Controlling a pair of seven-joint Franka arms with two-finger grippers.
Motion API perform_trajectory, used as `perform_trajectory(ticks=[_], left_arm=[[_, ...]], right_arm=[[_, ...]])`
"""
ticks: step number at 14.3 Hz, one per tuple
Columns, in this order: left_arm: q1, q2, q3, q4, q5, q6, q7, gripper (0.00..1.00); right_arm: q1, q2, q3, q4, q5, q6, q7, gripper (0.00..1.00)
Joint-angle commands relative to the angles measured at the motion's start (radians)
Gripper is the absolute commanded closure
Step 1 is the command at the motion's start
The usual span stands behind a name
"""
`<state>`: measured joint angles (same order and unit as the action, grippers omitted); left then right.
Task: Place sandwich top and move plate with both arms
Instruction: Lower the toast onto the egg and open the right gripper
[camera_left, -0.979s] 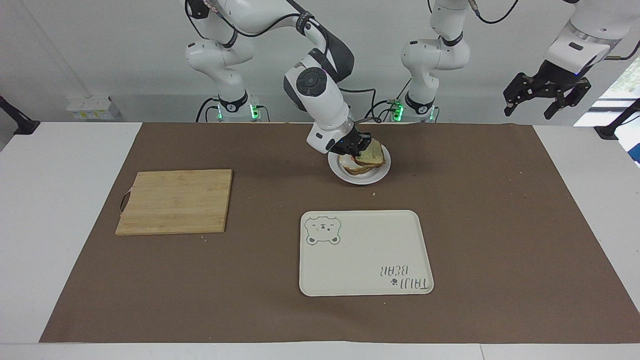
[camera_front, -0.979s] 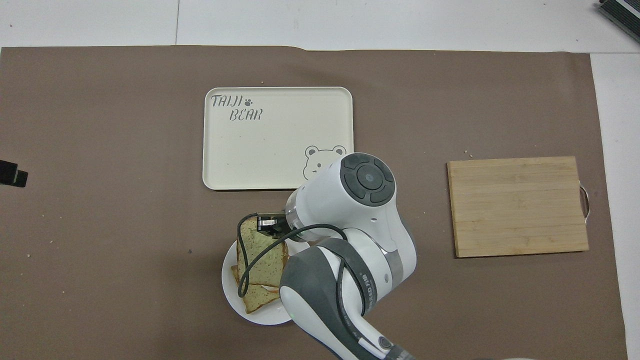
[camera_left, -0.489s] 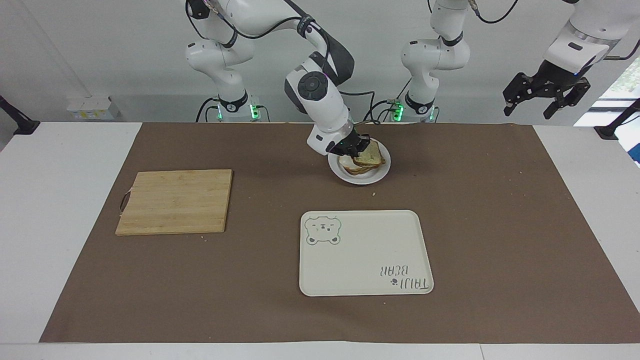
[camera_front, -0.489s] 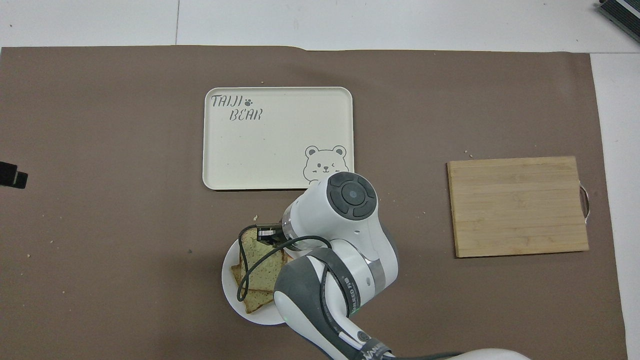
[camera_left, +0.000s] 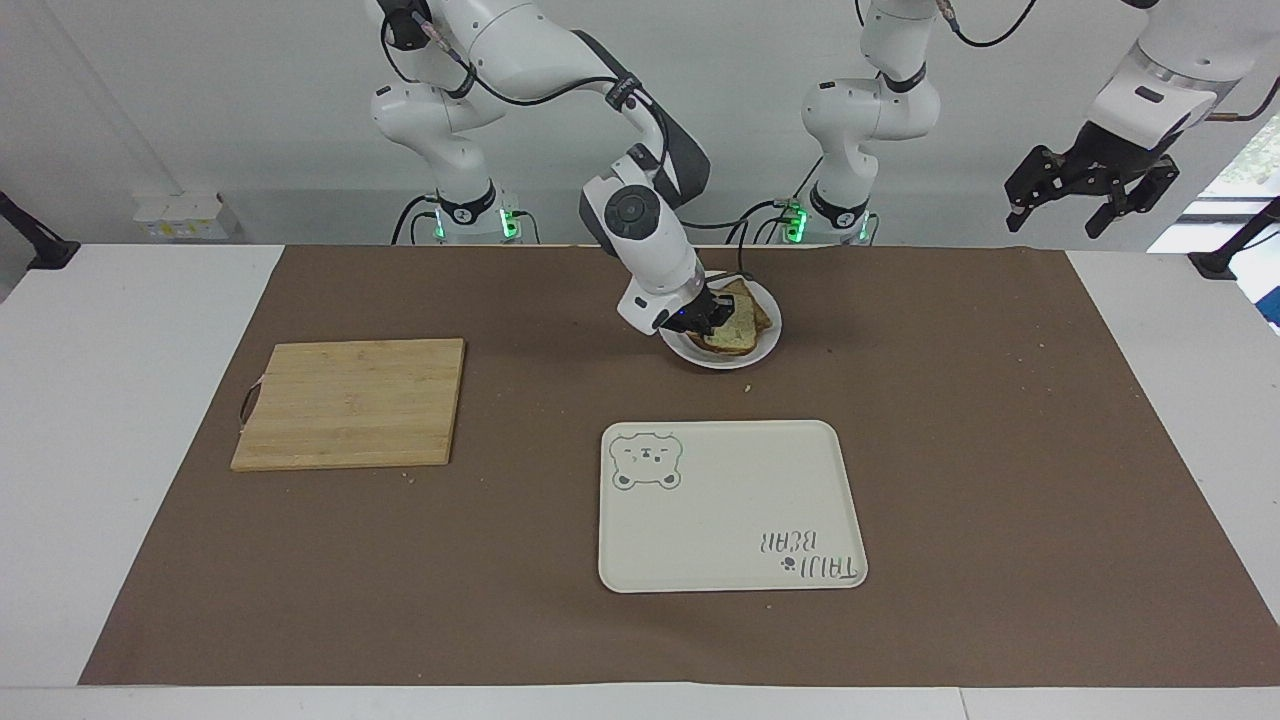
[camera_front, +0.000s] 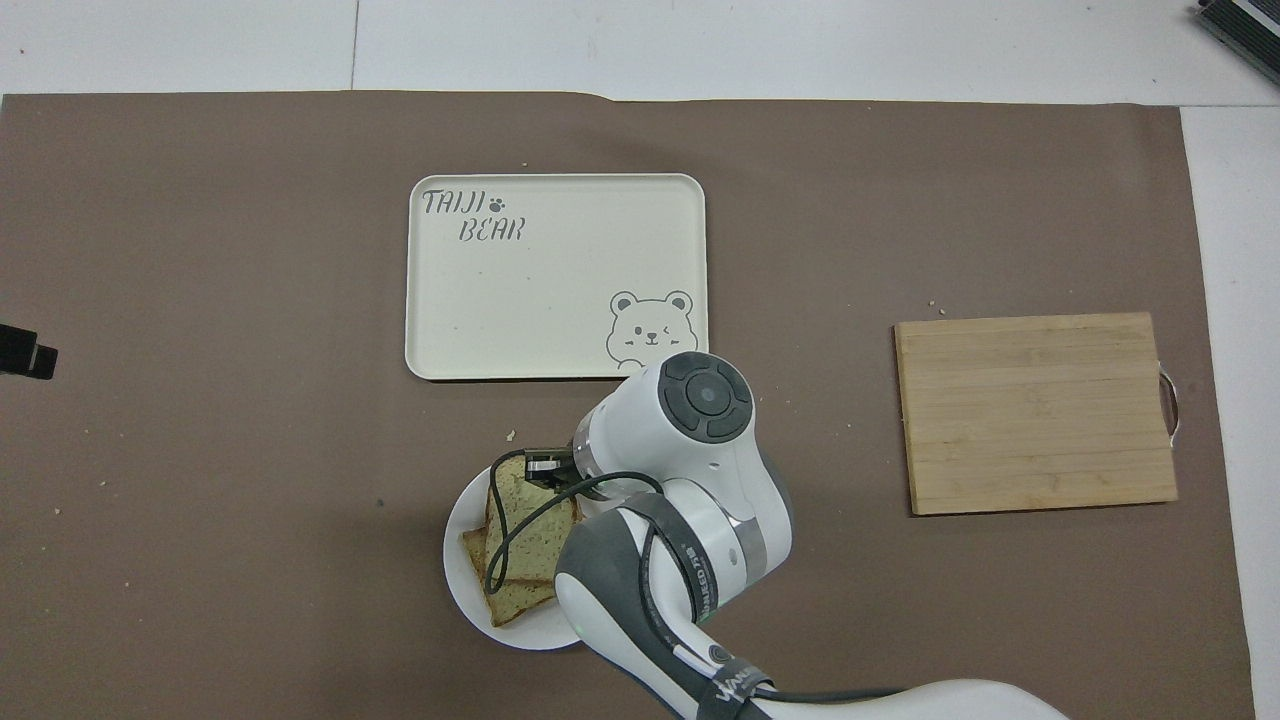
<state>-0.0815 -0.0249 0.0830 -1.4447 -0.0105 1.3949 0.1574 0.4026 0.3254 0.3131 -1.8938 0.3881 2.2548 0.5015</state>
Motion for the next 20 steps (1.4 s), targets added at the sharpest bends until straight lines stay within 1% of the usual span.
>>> perform_trajectory(ticks=[1,3,5,6,7,10,12,13,15,18,20], left_arm=[[0.009,-0.026,-0.011,-0.026,0.009,-0.007,-0.009,0.00],[0.009,-0.027,-0.009,-0.026,0.009,-0.008,-0.007,0.00],[0.011,-0.027,-0.009,-0.026,0.009,-0.008,-0.009,0.00],[0.012,-0.027,-0.009,-0.026,0.009,-0.008,-0.009,0.00],[0.014,-0.027,-0.009,-0.026,0.009,-0.008,-0.010,0.00],[0.014,-0.029,-0.009,-0.028,0.009,-0.011,-0.004,0.00],[0.014,-0.029,-0.011,-0.029,0.004,-0.008,-0.004,0.00],[0.014,-0.030,-0.009,-0.033,-0.012,-0.008,-0.004,0.00],[0.025,-0.036,-0.008,-0.048,-0.052,-0.007,-0.001,0.00],[0.039,-0.073,-0.008,-0.103,-0.110,-0.002,0.004,0.00],[0.039,-0.099,-0.008,-0.150,-0.176,0.006,0.004,0.00]], right_arm=[[-0.001,0.004,0.003,-0.022,0.009,0.022,-0.031,1.00],[-0.002,0.009,0.001,-0.019,0.009,0.025,-0.031,0.98],[-0.007,0.014,0.001,-0.013,0.009,0.025,-0.029,0.60],[-0.007,0.012,0.001,-0.013,0.009,0.022,-0.028,0.48],[-0.005,0.012,0.001,-0.013,0.008,0.022,-0.026,0.00],[-0.008,0.014,0.001,0.004,-0.058,0.022,-0.026,0.00],[-0.014,-0.002,-0.005,0.010,-0.086,0.005,-0.015,0.00],[-0.018,-0.022,-0.008,0.012,-0.087,-0.001,-0.017,0.00],[-0.056,-0.049,-0.008,0.013,-0.089,-0.001,-0.018,0.00],[-0.097,-0.088,-0.009,0.022,-0.092,-0.003,-0.018,0.00],[-0.146,-0.114,-0.009,0.027,-0.168,-0.021,-0.029,0.00]])
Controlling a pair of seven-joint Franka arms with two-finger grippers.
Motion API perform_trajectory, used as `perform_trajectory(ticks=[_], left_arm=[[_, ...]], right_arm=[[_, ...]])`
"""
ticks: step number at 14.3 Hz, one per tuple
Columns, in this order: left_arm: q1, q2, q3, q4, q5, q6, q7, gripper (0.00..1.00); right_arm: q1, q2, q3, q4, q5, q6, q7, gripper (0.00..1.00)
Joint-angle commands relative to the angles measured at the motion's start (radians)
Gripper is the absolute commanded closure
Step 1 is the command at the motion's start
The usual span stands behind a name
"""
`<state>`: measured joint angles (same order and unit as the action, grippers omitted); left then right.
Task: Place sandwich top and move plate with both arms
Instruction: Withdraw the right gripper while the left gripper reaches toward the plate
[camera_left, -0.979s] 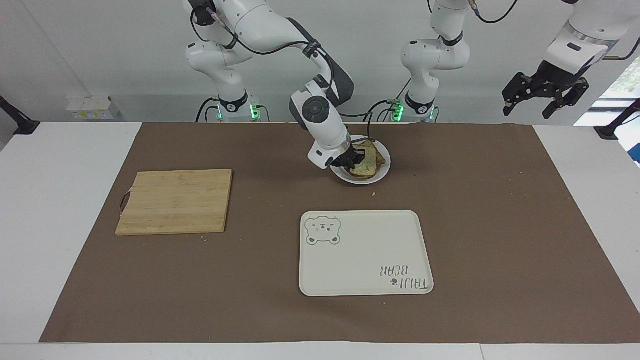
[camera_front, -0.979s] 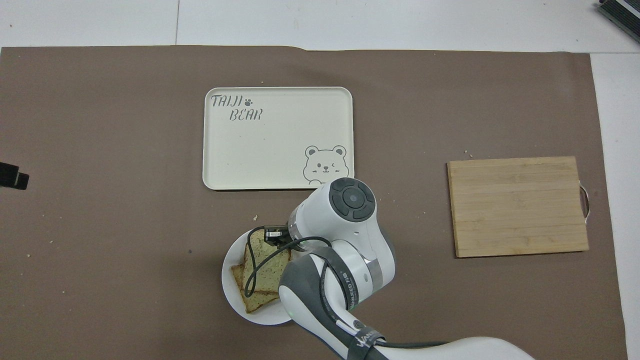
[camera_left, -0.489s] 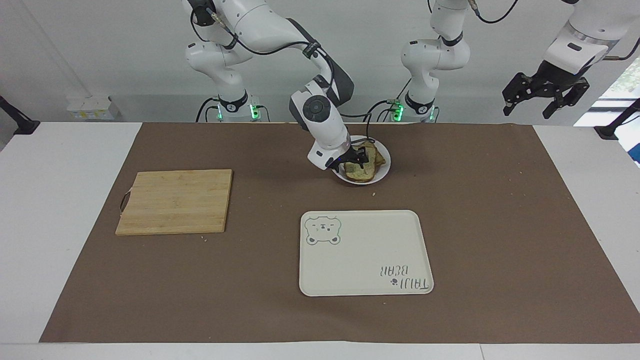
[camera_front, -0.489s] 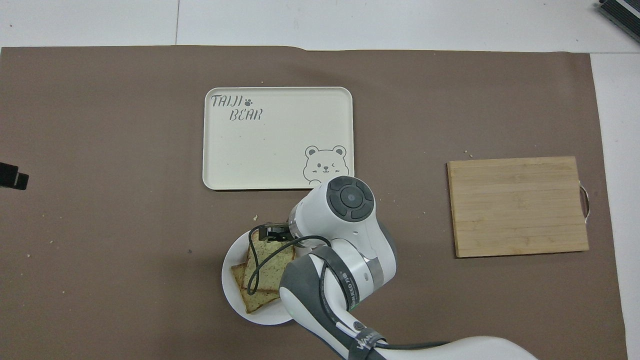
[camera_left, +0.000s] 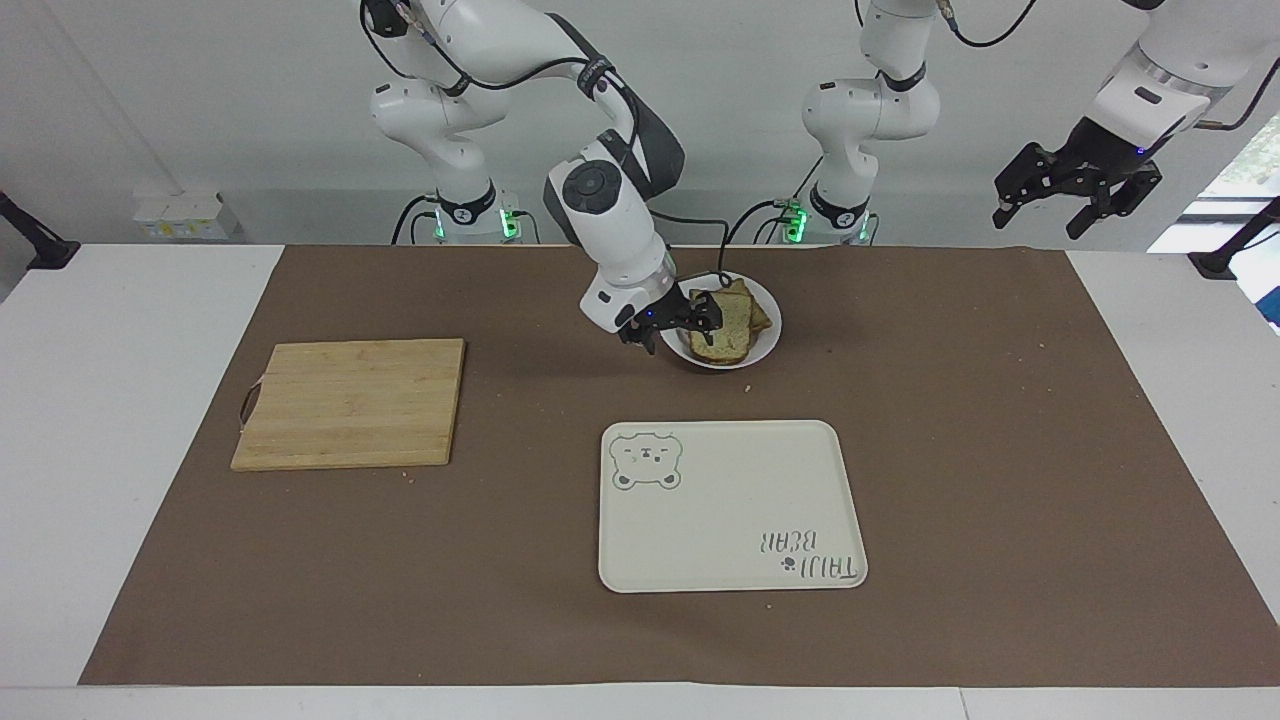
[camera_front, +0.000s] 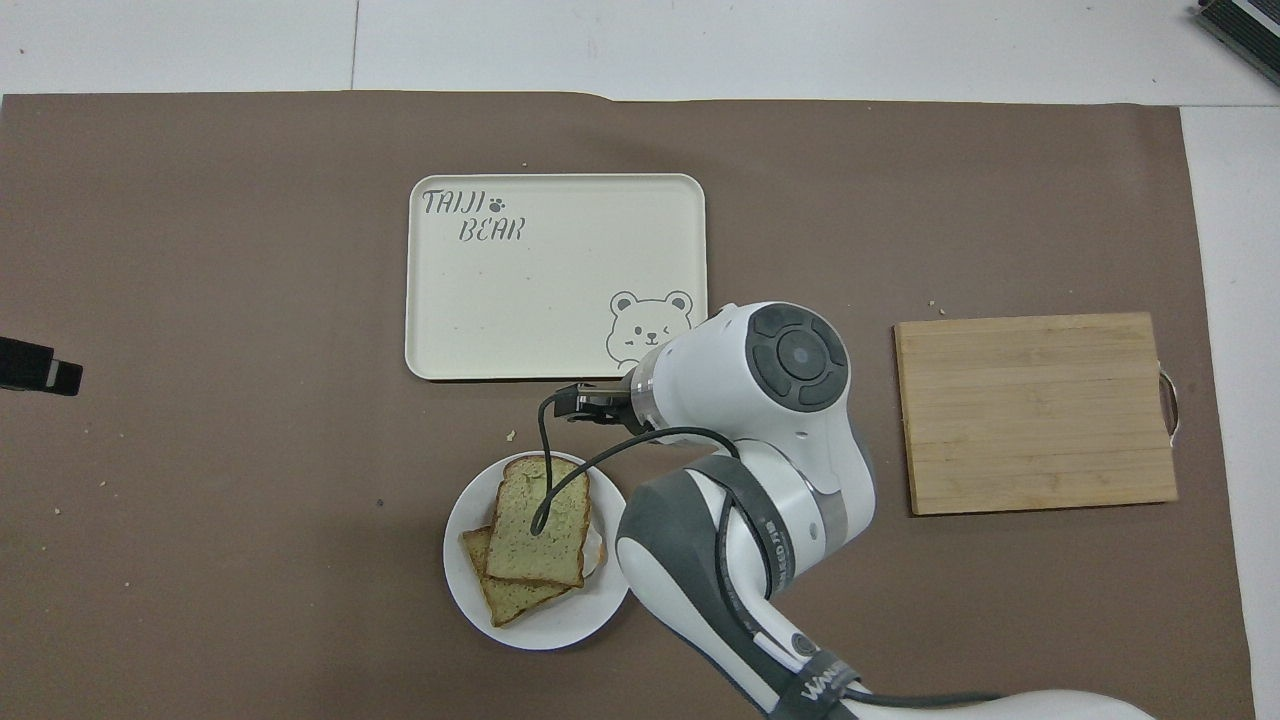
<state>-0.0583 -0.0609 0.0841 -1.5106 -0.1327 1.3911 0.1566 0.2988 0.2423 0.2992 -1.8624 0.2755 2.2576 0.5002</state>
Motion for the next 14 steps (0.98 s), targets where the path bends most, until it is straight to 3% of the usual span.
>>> perform_trajectory(ticks=[1,6,10,14], left_arm=[[0.015,-0.082,-0.009,-0.117,-0.089,0.014,0.004,0.00],[0.025,-0.158,-0.007,-0.360,-0.295,0.135,0.006,0.00],[0.011,-0.261,-0.009,-0.610,-0.425,0.287,0.032,0.00],[0.023,-0.327,-0.009,-0.785,-0.539,0.338,0.109,0.00]], right_arm=[[-0.065,-0.040,0.006,0.006,-0.111,-0.050,-0.031,0.00],[-0.133,-0.089,0.006,0.065,-0.266,-0.231,-0.032,0.00],[-0.213,-0.159,0.006,0.066,-0.272,-0.293,-0.058,0.00],[-0.303,-0.244,0.004,0.069,-0.269,-0.329,-0.097,0.00]])
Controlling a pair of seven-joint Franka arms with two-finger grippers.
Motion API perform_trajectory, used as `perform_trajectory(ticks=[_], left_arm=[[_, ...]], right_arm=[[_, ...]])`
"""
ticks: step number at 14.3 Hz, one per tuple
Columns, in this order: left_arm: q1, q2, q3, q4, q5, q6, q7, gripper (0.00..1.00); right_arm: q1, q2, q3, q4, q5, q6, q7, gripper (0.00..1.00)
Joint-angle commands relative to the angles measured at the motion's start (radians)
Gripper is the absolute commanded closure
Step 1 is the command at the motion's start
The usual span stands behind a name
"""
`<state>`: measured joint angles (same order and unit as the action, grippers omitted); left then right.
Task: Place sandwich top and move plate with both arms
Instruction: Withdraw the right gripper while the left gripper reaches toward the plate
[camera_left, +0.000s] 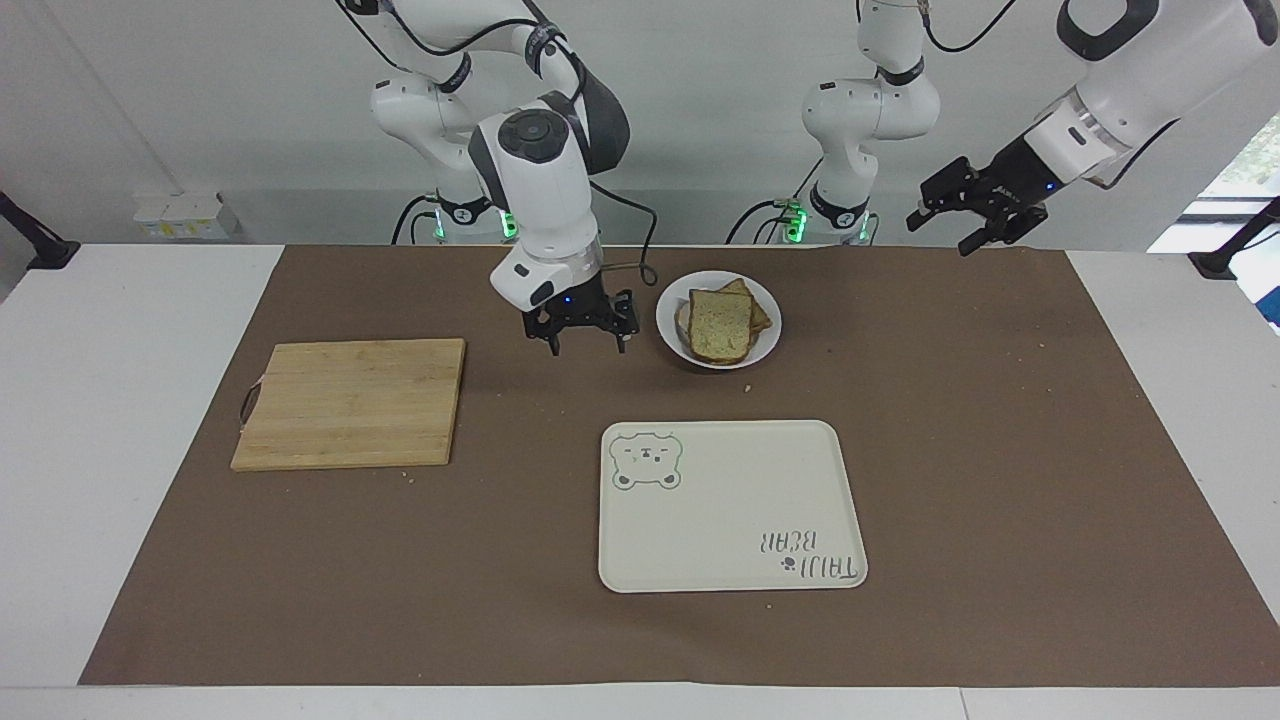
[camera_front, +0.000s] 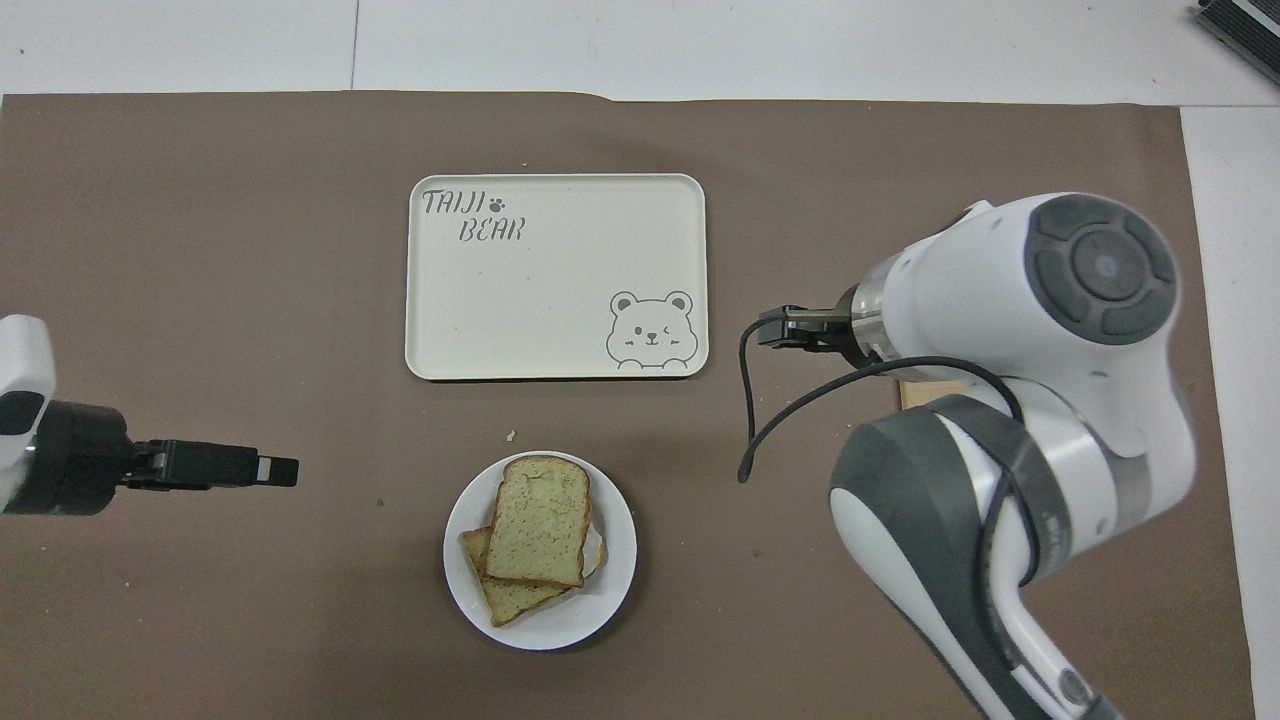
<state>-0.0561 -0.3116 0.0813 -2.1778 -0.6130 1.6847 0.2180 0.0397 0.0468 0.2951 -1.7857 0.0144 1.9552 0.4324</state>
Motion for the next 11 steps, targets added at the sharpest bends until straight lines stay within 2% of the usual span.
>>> perform_trajectory(ticks=[1,6,8,11], left_arm=[[0.021,-0.083,-0.006,-0.153,-0.088,0.055,0.064,0.00],[0.022,-0.103,-0.006,-0.350,-0.203,0.164,0.240,0.06],[0.027,-0.098,-0.005,-0.449,-0.308,0.208,0.384,0.10],[0.033,-0.087,-0.005,-0.536,-0.353,0.253,0.498,0.15]], right_arm=[[-0.058,-0.062,0.003,0.009,-0.008,-0.041,-0.029,0.00],[-0.075,-0.071,-0.051,0.147,-0.011,-0.198,-0.031,0.00],[-0.075,-0.074,-0.065,0.178,-0.011,-0.246,-0.031,0.00],[-0.075,-0.137,-0.118,0.187,-0.010,-0.271,-0.031,0.00]])
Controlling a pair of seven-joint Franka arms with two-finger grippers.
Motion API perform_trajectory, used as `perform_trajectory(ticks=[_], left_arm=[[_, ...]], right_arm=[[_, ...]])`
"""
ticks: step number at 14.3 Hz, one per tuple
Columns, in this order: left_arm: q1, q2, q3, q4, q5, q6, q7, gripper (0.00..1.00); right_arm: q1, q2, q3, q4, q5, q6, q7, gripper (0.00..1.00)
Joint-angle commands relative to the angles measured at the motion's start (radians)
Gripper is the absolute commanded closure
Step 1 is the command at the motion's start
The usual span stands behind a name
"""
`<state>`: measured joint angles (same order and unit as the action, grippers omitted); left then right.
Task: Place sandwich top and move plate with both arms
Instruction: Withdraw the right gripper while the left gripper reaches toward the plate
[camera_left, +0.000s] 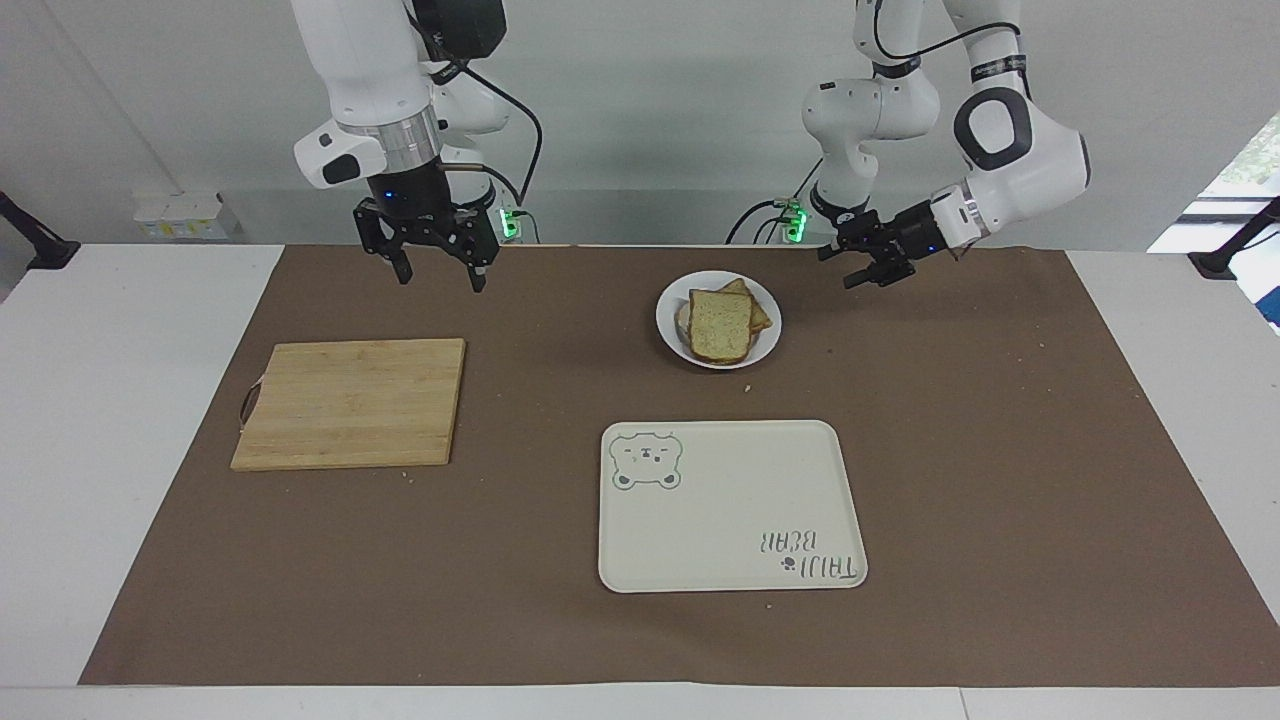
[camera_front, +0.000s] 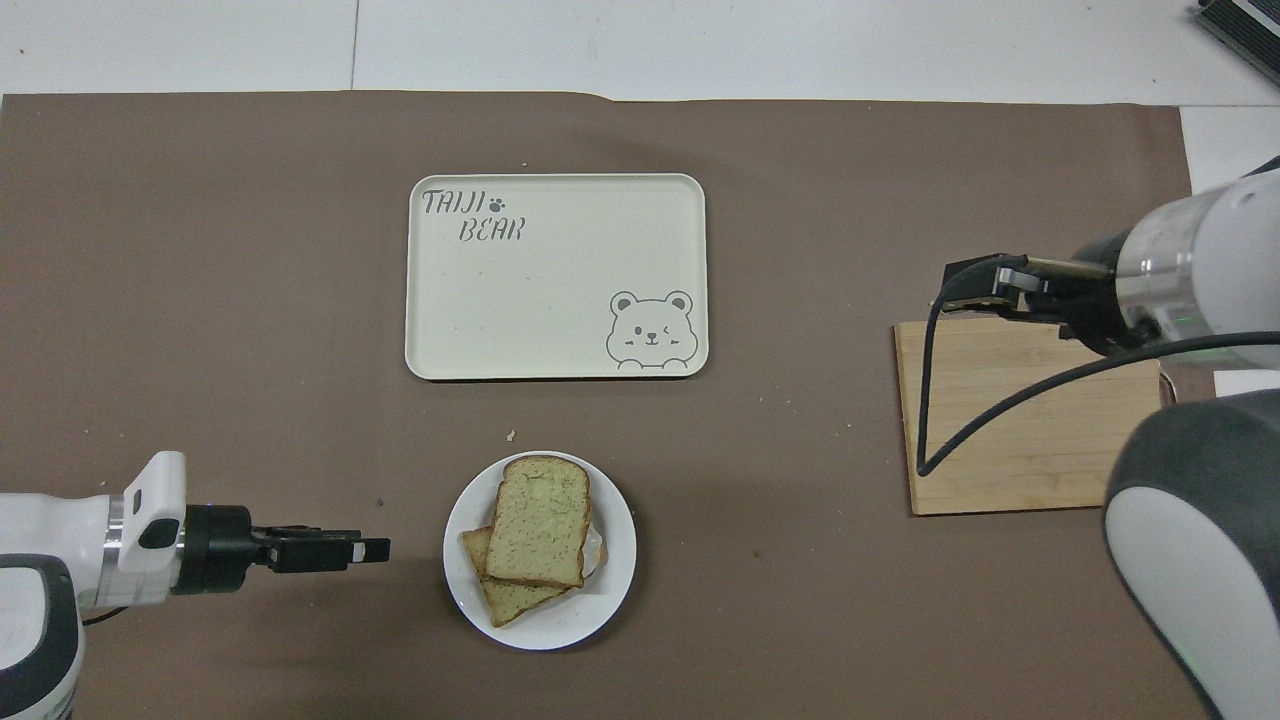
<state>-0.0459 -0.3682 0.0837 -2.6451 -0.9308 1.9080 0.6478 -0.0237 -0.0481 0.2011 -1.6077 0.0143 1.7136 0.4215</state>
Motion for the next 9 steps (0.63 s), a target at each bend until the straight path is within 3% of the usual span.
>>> perform_trajectory(ticks=[1,4,7,9], left_arm=[[0.024,-0.012,-0.007,-0.087,-0.052,0.031,0.108,0.17],[0.029,0.048,-0.009,-0.122,-0.150,0.064,0.203,0.23],[0.023,0.087,-0.009,-0.136,-0.155,0.086,0.211,0.29],[0.023,0.135,-0.009,-0.145,-0.204,0.088,0.289,0.32]], right_arm=[[-0.012,-0.058,-0.049,0.009,-0.010,-0.040,-0.023,0.00],[-0.010,-0.078,-0.121,0.018,-0.011,-0.084,-0.096,0.00],[-0.012,-0.082,-0.208,0.015,-0.017,-0.111,-0.242,0.00],[-0.012,-0.096,-0.221,0.009,-0.072,-0.124,-0.288,0.00]])
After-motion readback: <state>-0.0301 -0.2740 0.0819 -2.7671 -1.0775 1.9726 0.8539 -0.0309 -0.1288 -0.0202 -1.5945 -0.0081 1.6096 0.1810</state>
